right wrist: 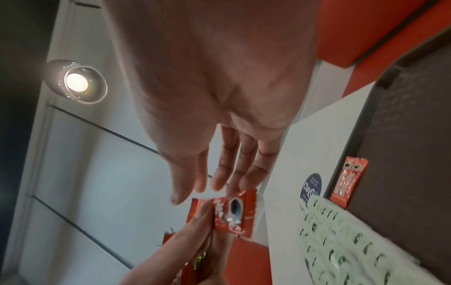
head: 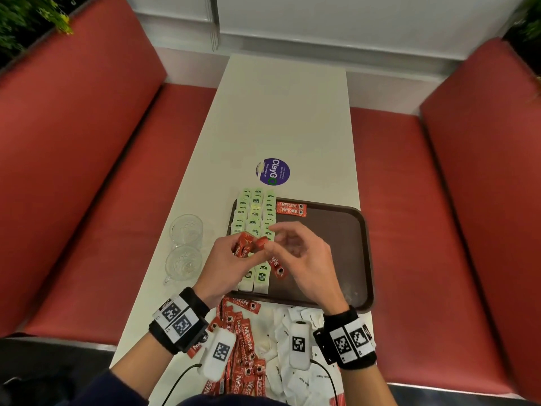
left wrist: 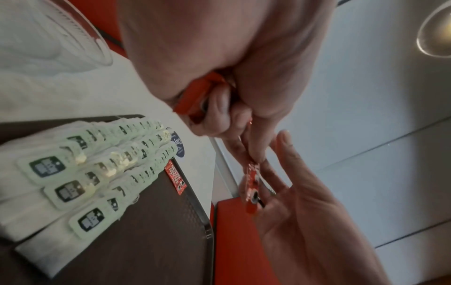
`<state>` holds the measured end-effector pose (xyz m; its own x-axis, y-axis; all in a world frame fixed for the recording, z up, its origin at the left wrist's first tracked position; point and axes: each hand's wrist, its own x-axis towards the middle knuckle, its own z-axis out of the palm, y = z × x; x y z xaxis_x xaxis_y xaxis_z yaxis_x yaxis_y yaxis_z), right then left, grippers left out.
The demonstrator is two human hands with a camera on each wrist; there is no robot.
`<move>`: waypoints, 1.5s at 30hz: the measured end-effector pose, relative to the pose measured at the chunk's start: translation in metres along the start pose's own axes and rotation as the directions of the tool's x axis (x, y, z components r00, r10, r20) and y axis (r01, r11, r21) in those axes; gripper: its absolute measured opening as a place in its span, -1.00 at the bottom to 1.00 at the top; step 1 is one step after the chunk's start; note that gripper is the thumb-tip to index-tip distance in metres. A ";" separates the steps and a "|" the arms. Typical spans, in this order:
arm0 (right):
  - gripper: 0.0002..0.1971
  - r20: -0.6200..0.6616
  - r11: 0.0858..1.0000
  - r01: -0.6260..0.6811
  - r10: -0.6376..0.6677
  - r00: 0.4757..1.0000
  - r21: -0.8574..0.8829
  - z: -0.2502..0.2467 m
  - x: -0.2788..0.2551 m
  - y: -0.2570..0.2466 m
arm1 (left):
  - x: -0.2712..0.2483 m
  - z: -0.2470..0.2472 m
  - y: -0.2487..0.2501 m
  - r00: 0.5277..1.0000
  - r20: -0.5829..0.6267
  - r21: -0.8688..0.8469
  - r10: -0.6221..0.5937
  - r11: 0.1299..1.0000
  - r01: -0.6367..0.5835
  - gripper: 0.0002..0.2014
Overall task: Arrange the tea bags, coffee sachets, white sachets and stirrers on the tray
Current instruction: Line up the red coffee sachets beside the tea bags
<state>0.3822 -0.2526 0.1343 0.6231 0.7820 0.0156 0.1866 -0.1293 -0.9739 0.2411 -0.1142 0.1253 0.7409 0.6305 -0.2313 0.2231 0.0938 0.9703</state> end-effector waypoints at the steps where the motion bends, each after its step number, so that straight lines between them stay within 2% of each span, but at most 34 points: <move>1: -0.62 0.010 0.999 -0.004 0.004 1.000 -0.035 0.000 -0.002 0.000 | 0.001 0.000 -0.001 0.999 -0.051 -0.028 -0.010 1.000 0.008 -0.79; 3: -0.58 0.015 0.982 0.043 -0.041 0.999 -0.183 0.004 -0.005 0.005 | 0.003 0.000 -0.005 0.993 -0.117 -0.086 -0.034 0.996 0.024 -0.80; 6: -0.72 -0.014 0.932 0.137 -0.151 0.988 -0.336 0.007 -0.008 0.017 | 0.004 -0.001 -0.008 0.985 -0.132 -0.198 -0.108 0.977 0.080 -0.78; 9: -0.72 -0.017 0.916 0.148 -0.166 0.986 -0.372 0.000 -0.007 0.023 | 0.005 -0.007 -0.011 0.981 -0.092 -0.302 -0.170 0.944 0.135 -0.75; 14: -0.71 -0.035 0.890 0.136 -0.168 0.985 -0.436 -0.013 -0.003 0.033 | 0.005 -0.007 -0.014 0.973 -0.070 -0.335 -0.219 0.924 0.184 -0.76; 20: -0.76 0.036 0.789 0.092 -0.089 0.995 -0.607 -0.022 0.008 0.040 | 0.012 0.001 -0.022 0.962 -0.075 -0.291 -0.263 0.929 0.231 -0.72; 26: -0.79 -0.069 0.723 -0.074 0.037 0.997 -0.687 -0.053 0.063 0.090 | 0.015 -0.005 -0.035 0.937 -0.082 -0.275 -0.339 0.912 0.305 -0.58; 29: -0.77 -0.076 0.661 -0.116 0.090 0.993 -0.741 -0.063 0.095 0.120 | 0.013 -0.008 -0.040 0.933 -0.077 -0.250 -0.352 0.912 0.324 -0.60; 32: -0.75 -0.019 0.602 -0.079 0.105 0.994 -0.795 -0.064 0.122 0.136 | 0.010 -0.010 -0.043 0.927 -0.060 -0.236 -0.371 0.907 0.348 -0.74; 36: -0.73 0.050 0.542 -0.007 0.090 0.995 -0.840 -0.056 0.150 0.145 | 0.007 -0.010 -0.045 0.920 -0.051 -0.210 -0.389 0.905 0.371 -0.75; 41: -0.69 0.047 0.530 -0.030 0.130 0.990 -0.847 -0.049 0.166 0.156 | 0.005 -0.011 -0.047 0.915 -0.045 -0.229 -0.400 0.896 0.381 -0.69; 45: -0.67 0.020 0.557 -0.065 0.145 0.989 -0.828 -0.049 0.166 0.161 | 0.004 -0.012 -0.045 0.912 -0.046 -0.239 -0.408 0.891 0.386 -0.71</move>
<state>0.5529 -0.1729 -0.0093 0.6283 0.7670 -0.1306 0.6924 -0.6277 -0.3558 0.2259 -0.1069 0.0813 0.5551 0.5724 -0.6034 0.3333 0.5116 0.7919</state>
